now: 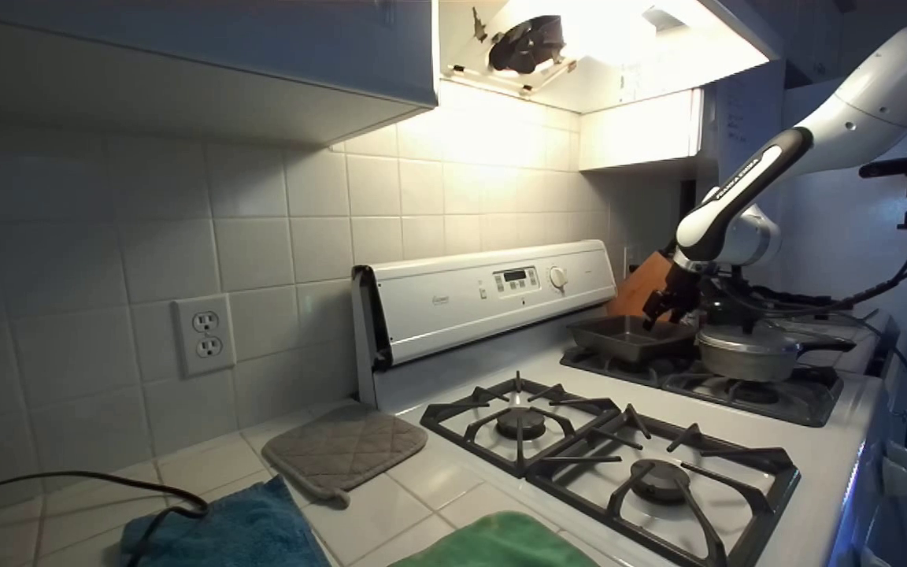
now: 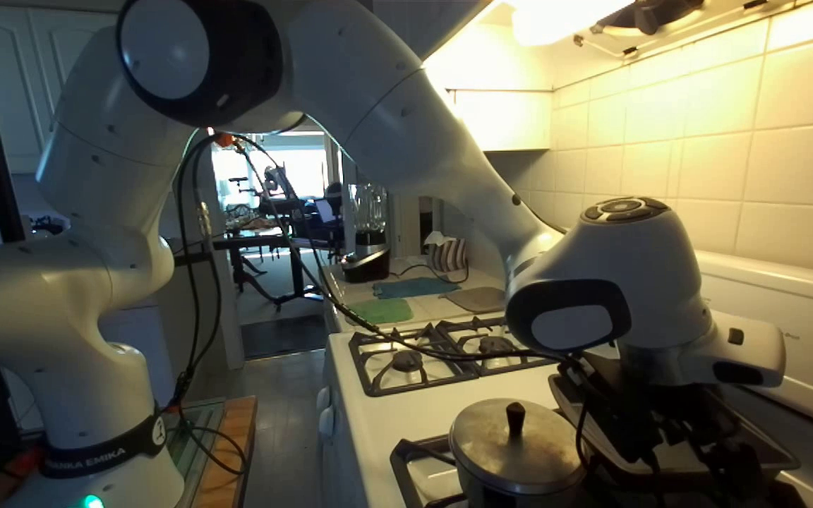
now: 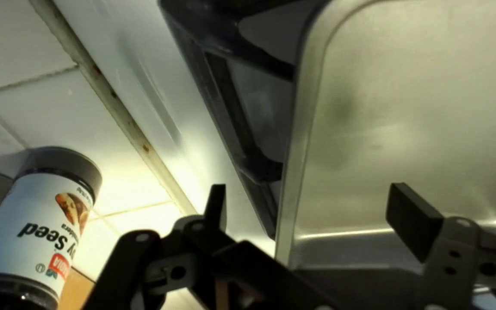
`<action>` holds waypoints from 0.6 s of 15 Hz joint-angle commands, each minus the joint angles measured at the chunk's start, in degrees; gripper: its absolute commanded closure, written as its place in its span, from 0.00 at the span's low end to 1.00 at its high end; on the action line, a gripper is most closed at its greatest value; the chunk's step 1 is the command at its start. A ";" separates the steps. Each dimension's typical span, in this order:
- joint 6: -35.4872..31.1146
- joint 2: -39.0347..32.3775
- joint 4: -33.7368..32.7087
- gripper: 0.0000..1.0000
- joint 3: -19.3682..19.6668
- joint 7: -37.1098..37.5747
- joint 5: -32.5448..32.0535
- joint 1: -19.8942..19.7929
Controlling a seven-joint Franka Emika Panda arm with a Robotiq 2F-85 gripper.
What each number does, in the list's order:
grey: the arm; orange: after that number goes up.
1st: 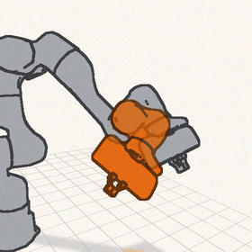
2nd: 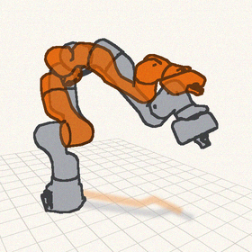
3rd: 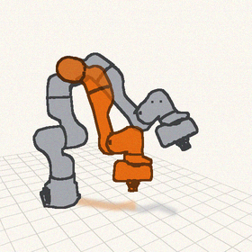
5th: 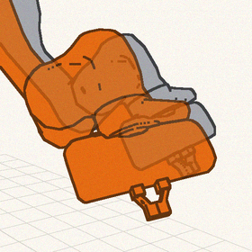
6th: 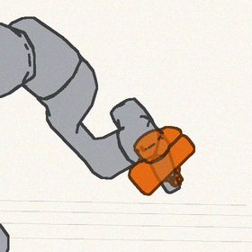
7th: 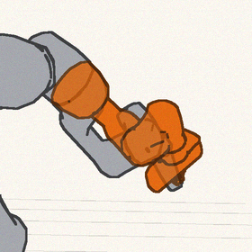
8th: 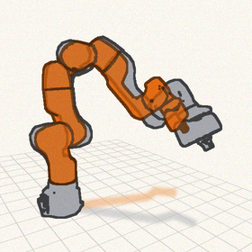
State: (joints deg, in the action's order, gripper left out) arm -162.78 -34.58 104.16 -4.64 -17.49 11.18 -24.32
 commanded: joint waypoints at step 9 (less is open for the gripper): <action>21.52 25.77 19.81 0.00 1.37 2.46 6.12 5.81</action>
State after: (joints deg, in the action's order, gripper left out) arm -146.37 -17.70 115.48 -4.81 -14.07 14.55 -20.78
